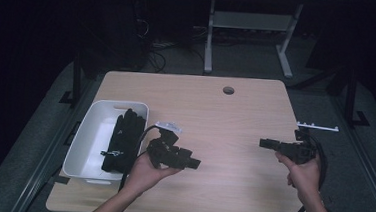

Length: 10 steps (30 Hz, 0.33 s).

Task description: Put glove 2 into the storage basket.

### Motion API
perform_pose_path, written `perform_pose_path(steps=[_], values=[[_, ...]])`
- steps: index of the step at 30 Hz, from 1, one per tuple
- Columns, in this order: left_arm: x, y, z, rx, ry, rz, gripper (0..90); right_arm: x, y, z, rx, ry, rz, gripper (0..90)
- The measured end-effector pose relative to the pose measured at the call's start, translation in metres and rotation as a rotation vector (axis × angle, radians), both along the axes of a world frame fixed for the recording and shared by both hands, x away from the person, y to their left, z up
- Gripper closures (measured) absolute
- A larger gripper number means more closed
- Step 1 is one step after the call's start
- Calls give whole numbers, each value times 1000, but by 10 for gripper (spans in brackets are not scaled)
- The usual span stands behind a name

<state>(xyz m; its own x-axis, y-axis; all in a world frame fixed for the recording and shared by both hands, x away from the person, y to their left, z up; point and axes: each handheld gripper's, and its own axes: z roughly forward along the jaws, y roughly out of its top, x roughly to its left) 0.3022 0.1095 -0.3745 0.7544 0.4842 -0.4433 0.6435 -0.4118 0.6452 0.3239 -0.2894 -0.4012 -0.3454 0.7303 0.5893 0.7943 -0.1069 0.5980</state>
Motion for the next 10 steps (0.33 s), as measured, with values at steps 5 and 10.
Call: perform_pose_path(steps=[5, 10], values=[[0, -5, -3, -5, 6, -4, 399, -1, -3, -2, -1, 2, -7, 548], [-2, -9, -5, -14, 7, -18, 370, -5, -5, -5, -10, 5, -2, 537]])
